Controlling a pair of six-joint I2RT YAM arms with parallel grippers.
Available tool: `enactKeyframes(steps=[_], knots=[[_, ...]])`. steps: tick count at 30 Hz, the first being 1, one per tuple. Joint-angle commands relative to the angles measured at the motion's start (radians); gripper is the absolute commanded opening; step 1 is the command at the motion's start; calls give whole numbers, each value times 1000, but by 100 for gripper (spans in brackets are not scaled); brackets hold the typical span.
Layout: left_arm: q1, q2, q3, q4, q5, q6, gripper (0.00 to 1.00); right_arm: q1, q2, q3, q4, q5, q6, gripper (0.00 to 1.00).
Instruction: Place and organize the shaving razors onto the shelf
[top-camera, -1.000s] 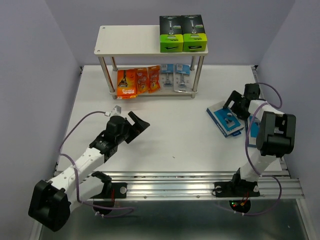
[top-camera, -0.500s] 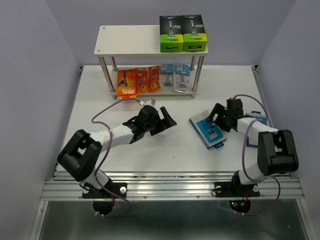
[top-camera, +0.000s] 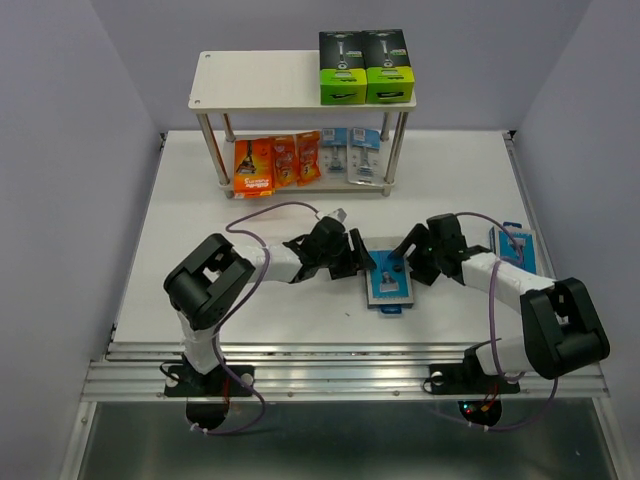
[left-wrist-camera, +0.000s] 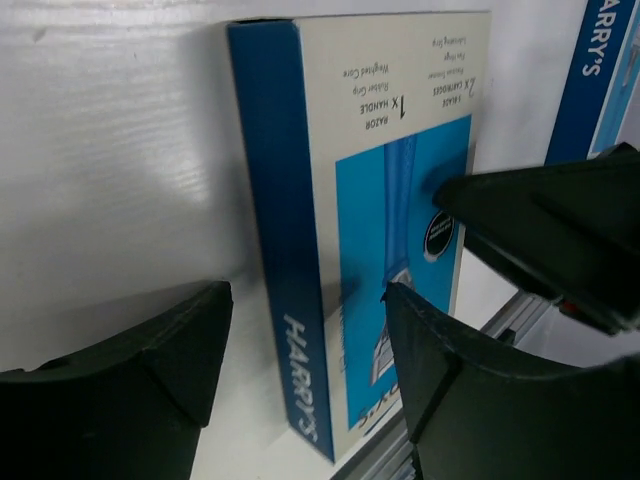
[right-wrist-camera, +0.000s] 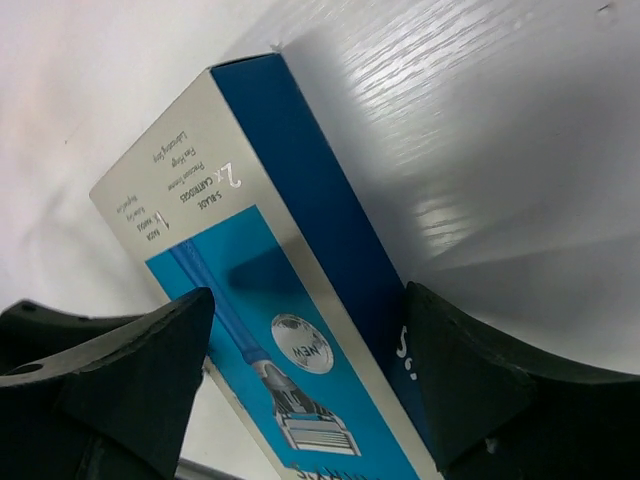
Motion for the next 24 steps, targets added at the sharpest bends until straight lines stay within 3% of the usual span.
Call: enactKeyframes(steps=[1,3,6,11,15,17,24], knots=[[2,43,69,25,17,18,72,29,-14,-14,41,-89,22,80],[2,69,86,11,11,22,61,29,-11,-41,70,-120,37,73],[2,104,124,-8,9,33,49,48,-14,-64,93,-160,47,70],[5,149,218,-99,-35,82,47,58,0,-62,101,-185,34,67],[22,115,220,-124,-83,98,59,58,9,-90,157,-217,100,62],[35,75,204,-150,-115,96,75,58,1,-114,162,-193,132,60],[66,-150,16,-210,-204,18,93,58,-52,-153,177,-133,223,57]])
